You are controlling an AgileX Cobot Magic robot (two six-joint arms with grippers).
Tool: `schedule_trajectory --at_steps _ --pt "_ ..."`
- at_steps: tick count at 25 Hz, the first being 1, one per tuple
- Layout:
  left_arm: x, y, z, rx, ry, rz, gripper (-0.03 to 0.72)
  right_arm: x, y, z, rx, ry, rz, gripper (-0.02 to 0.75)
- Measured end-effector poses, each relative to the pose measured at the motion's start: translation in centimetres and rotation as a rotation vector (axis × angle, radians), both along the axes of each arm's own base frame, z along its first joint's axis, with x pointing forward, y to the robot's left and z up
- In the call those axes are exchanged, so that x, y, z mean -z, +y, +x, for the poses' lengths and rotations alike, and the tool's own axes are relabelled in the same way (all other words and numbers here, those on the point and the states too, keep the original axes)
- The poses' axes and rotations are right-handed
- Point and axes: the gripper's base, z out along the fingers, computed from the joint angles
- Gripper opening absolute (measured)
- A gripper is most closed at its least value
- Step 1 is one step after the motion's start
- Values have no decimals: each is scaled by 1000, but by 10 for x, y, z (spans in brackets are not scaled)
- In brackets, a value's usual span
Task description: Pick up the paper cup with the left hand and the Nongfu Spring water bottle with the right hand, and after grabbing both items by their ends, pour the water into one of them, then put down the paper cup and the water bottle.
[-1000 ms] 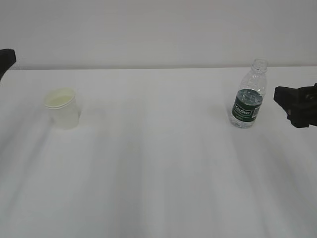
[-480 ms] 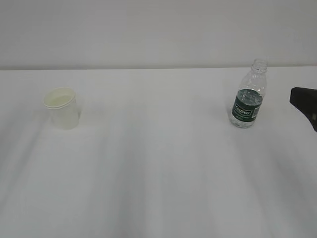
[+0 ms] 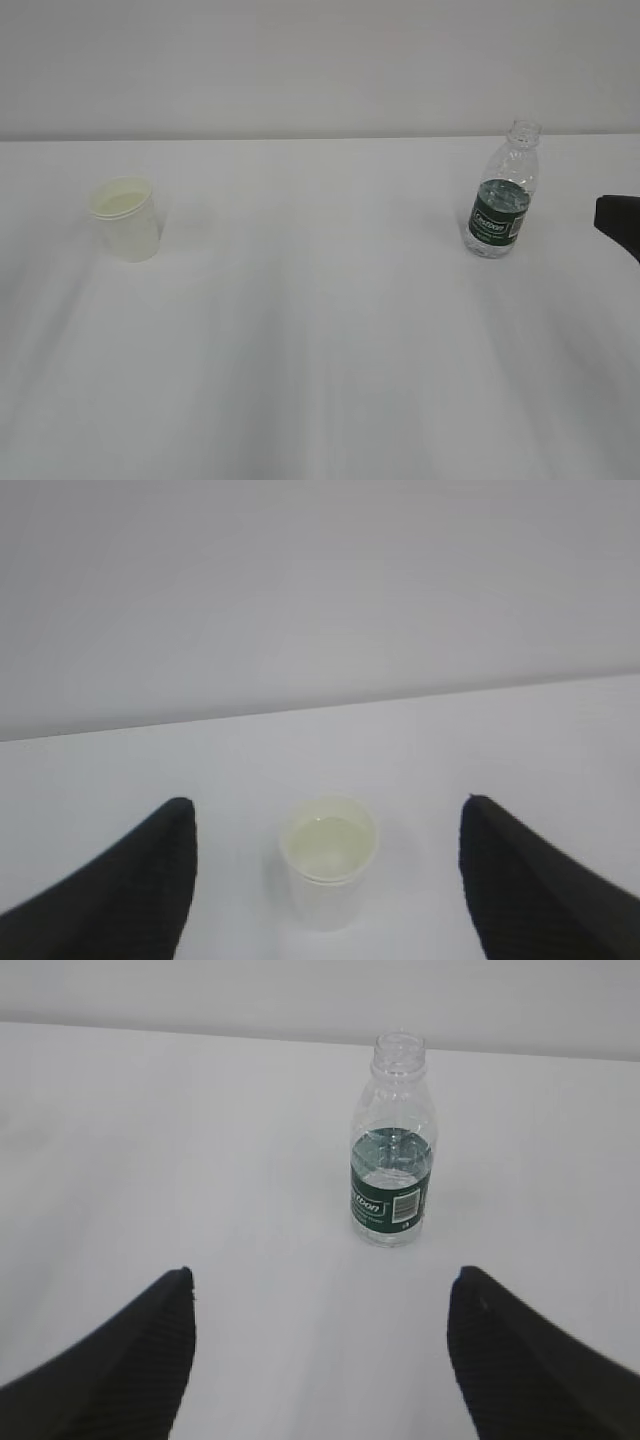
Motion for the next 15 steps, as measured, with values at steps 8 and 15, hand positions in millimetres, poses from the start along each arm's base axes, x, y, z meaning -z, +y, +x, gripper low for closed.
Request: schedule_trajectory --at_steps 8,15 --pt "6 -21 -9 94 80 36 587 -11 -1 -4 -15 73 -55 563" --pt "-9 -11 -31 61 46 46 587 -24 -8 -28 -19 43 -95 533"
